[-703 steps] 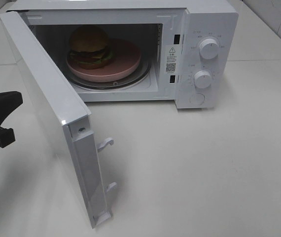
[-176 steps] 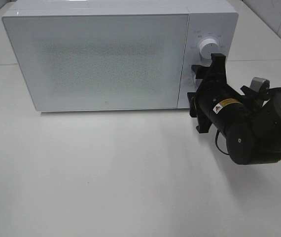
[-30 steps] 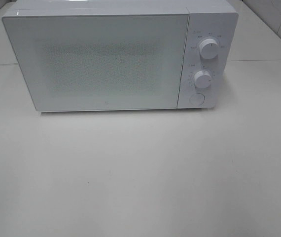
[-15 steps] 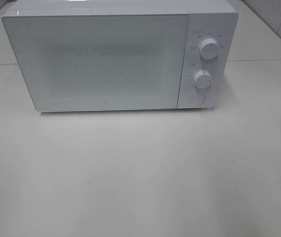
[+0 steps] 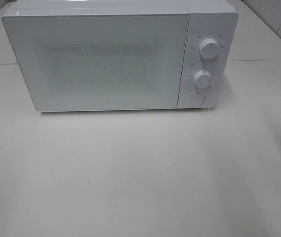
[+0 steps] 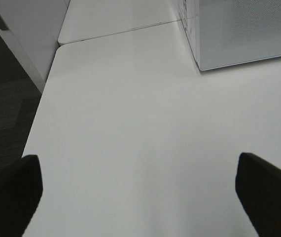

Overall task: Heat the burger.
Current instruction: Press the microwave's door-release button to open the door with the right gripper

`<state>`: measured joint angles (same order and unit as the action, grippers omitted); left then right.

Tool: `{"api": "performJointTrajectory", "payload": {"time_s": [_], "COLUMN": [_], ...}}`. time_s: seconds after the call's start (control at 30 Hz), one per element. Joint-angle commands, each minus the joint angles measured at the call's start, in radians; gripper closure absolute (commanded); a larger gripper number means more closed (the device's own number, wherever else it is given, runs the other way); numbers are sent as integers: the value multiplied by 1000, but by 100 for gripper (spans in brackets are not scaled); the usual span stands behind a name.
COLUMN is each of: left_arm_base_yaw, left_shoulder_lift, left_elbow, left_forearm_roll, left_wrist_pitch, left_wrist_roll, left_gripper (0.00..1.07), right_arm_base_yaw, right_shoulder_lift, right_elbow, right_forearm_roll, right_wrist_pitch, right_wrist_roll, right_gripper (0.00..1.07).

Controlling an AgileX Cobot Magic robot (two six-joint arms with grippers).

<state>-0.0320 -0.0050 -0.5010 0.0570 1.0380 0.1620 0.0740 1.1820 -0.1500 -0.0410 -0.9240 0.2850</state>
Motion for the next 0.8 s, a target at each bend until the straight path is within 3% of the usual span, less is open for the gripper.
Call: {"api": "performJointTrajectory", "payload": {"time_s": [0.03, 0.1, 0.3, 0.4, 0.47, 0.5, 0.57, 0.8], "left_arm_base_yaw": [4, 4, 4, 4, 4, 4, 4, 4], "left_shoulder_lift": [-17, -17, -17, -17, -17, -17, -17, -17], "left_elbow": [3, 3, 3, 3, 3, 3, 3, 3], "left_forearm_roll": [2, 2, 2, 2, 2, 2, 2, 2], "left_wrist_pitch": [-11, -11, -11, -11, -11, -11, -11, -11], "left_wrist_roll": [-2, -2, -2, -2, -2, -2, -2, -2], "left_gripper": [6, 6, 6, 6, 6, 6, 6, 6], "right_arm_base_yaw": [0, 0, 43, 69, 202, 202, 273, 293], "right_shoulder_lift": [100, 218, 391, 413, 496, 496, 560, 673], "right_elbow": [1, -11, -68, -82, -138, -138, -179, -271], "right_forearm_roll": [7, -19, 10, 30, 160, 160, 279, 299], "right_wrist_pitch": [-88, -163, -228, -228, -227, -227, -227, -188], "right_wrist_roll": [193, 469, 869, 905, 944, 944, 977, 1083], "right_gripper": [107, 107, 107, 107, 107, 107, 107, 107]}}
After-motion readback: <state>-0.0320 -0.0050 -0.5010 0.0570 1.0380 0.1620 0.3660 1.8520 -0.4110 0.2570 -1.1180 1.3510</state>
